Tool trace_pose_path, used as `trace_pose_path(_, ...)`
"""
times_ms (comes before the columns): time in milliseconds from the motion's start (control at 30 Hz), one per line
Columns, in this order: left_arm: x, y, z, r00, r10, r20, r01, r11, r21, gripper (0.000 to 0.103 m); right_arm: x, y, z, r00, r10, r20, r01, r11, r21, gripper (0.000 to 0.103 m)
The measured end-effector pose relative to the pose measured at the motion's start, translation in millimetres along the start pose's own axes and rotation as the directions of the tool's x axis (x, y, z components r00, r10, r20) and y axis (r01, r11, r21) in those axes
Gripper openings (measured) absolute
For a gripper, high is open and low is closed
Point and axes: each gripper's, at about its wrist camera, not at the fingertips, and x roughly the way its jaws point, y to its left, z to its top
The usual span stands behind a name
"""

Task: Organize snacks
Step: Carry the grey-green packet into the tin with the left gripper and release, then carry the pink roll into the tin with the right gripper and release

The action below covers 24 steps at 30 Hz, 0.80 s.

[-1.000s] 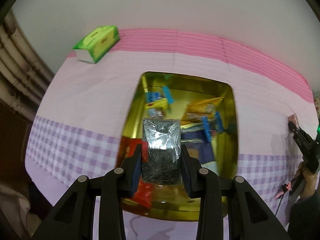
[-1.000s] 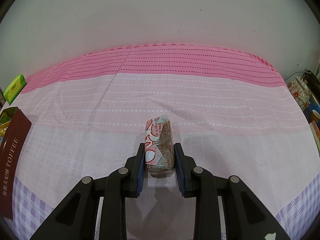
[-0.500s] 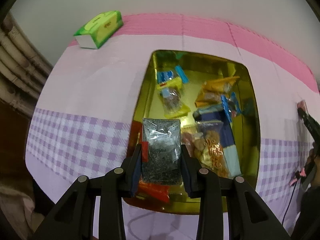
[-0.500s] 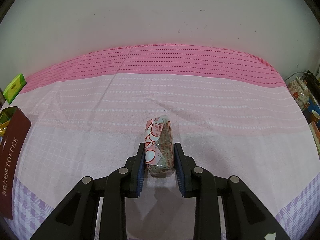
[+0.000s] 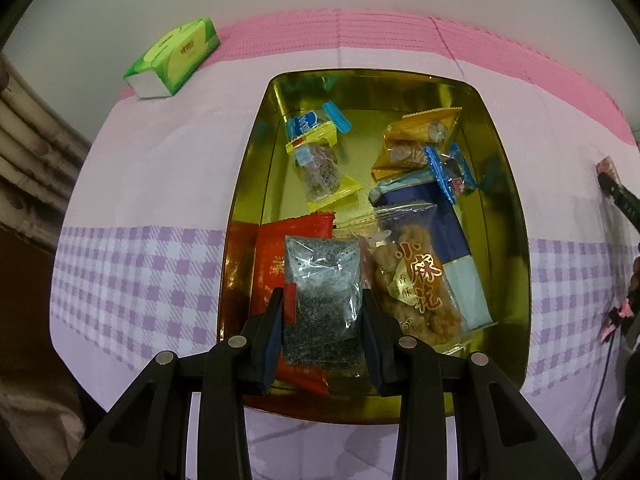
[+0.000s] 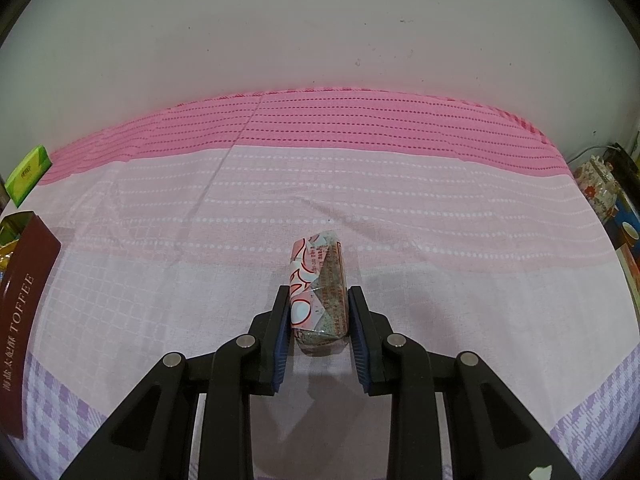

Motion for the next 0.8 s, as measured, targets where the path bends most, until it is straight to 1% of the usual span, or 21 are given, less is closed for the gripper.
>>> trace_pose_path(100,-0.1,-2.9,-1.1,1.000,0.013,0.007,-0.013,1.000,0.010,0.036,0.5,0.5,-0.2,1.000,-0.001,0.000,0.001,1.000,-0.001,0.026)
trace_pose_path(200,-0.7,-3.8,-2.1,1.000,0.009,0.011,-0.009,1.000,0.002,0.036,0.2,0.4,-0.7,1.000,-0.004,0.000,0.004,1.000,-0.001,0.026)
trace_pose_path(333,-1.0,-4.7,-2.0,1.000,0.013,0.020,-0.013,1.000,0.018,0.037,1.1,0.8,-0.8,1.000,-0.008,0.000,0.008,1.000,-0.003,0.026)
trace_pose_path(400,-3.7,-6.0,-3.2,1.000,0.011,0.029,-0.012,1.000,0.022,0.039,1.0,0.8,-0.9,1.000,-0.010,0.000,0.010,1.000,-0.004,0.026)
trace_pose_path(467,-8.6,-7.0,-4.1,0.999,-0.004,0.040,0.004,1.000,0.016,0.046,1.0,1.1,-0.9,1.000,-0.013,0.000,0.013,1.000,-0.006,0.026)
trace_pose_path(500,-12.0,-6.8,-4.0,0.999,-0.013,0.051,0.013,1.000,0.013,0.048,0.9,1.1,-1.0,1.000,-0.014,0.000,0.014,1.000,-0.006,0.026)
trace_pose_path(567,-18.7,-7.8,-4.1,0.997,-0.002,0.073,0.000,1.000,0.021,0.051,0.3,1.2,-1.2,1.000,-0.014,0.000,0.014,1.000,-0.007,0.026)
trace_pose_path(667,-27.8,-11.0,-4.3,0.994,0.005,0.107,-0.009,0.999,0.041,0.052,0.4,1.3,-1.4,1.000,-0.016,0.000,0.016,1.000,-0.009,0.026)
trace_pose_path(733,-34.2,-11.7,-5.1,0.991,0.008,0.133,-0.014,0.999,0.040,0.053,0.7,1.2,-1.3,1.000,-0.015,0.000,0.015,1.000,-0.007,0.026)
trace_pose_path(800,-39.9,-10.7,-6.2,0.986,0.027,0.166,-0.032,0.999,0.032,0.054,0.6,0.7,-1.6,1.000,-0.015,0.000,0.015,1.000,-0.007,0.026)
